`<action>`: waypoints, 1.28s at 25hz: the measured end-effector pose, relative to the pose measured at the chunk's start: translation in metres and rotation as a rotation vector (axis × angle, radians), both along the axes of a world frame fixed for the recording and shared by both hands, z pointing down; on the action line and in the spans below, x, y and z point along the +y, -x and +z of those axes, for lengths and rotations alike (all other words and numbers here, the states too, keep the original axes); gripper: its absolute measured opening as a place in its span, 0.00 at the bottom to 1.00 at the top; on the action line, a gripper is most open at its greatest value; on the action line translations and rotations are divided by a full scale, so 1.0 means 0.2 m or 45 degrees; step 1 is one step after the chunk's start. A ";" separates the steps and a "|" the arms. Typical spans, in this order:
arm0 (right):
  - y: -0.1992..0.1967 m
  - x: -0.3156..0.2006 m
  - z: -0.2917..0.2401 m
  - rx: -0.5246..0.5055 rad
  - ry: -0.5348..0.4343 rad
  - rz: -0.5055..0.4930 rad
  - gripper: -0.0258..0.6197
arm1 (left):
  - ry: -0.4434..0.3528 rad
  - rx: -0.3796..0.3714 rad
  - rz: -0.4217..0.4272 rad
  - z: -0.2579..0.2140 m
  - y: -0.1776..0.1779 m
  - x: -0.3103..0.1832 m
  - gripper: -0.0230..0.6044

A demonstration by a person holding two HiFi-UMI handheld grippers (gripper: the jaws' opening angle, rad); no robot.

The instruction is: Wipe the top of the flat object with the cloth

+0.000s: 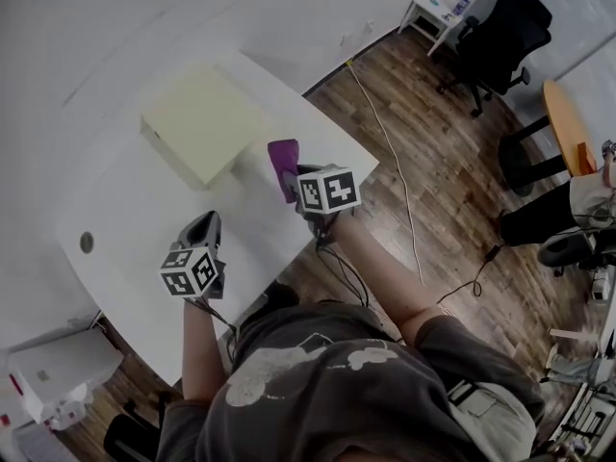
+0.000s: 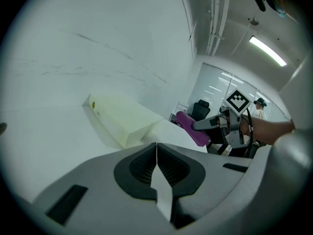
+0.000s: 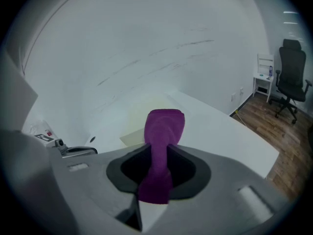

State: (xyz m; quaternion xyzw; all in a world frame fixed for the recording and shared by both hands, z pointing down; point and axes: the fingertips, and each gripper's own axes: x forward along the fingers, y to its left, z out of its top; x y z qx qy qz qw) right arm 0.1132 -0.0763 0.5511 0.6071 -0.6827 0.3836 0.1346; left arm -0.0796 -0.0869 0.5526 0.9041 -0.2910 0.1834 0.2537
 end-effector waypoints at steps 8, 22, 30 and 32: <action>-0.03 0.26 -0.10 -0.014 -0.051 -0.030 0.19 | -0.063 -0.002 0.037 -0.13 -0.13 0.22 0.04; 0.01 0.78 -0.24 -0.048 -0.110 -0.081 0.19 | -0.168 -0.015 0.000 -0.37 -0.11 0.75 0.04; 0.09 0.91 -0.25 -0.048 -0.109 -0.083 0.19 | -0.199 0.009 0.019 -0.43 -0.06 0.89 0.04; 0.12 0.94 -0.25 -0.036 -0.109 -0.075 0.19 | -0.201 0.022 0.021 -0.44 -0.02 0.90 0.04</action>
